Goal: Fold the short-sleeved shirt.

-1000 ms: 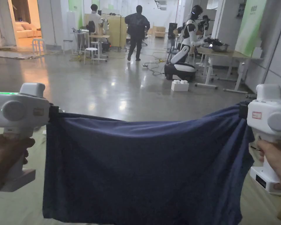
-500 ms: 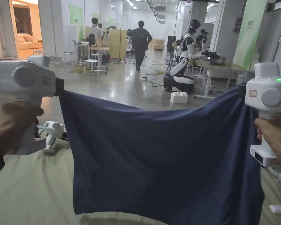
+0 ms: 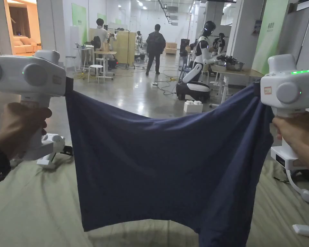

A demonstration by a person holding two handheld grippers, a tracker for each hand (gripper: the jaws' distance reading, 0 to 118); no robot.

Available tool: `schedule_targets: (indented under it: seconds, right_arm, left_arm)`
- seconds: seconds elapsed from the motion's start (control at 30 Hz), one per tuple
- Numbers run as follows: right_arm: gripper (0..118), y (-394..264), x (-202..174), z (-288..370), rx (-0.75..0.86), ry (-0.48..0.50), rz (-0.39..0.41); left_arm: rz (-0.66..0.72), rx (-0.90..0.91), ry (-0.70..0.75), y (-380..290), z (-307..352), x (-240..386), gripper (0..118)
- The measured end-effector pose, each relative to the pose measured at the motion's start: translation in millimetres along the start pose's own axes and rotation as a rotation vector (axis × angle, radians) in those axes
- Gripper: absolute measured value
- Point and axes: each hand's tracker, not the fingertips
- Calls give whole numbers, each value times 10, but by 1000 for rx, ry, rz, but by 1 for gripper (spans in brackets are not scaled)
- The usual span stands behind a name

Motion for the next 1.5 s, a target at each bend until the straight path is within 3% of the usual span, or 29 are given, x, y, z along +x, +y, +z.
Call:
schedule_targets:
  seconds: [0.37,0.73,1.0,1.1,1.27,1.5]
  right_arm:
    - [7,-281,99,527,14,16,-31]
    - [7,-1514,22,1621,-86,63,-39]
    - [7,-1887,139,2491,-107,50,-73]
    - [7,-2066,141,2711,-154,63,-100]
    - [7,-2581,2,2891,-312,103,-47]
    - [7,-3439,-163,2747,-547,131,-41]
  left_arm:
    - [-10,23,-22,-249,450,-126,3]
    - [50,-16,-81,-1408,1241,-401,4]
    - [95,-23,-121,-2043,2033,-665,4]
    - [107,-90,-146,-2314,2208,-719,4]
    - [70,-252,-149,-2887,2318,-682,4]
    - [90,-512,-151,-3825,2142,-585,4]
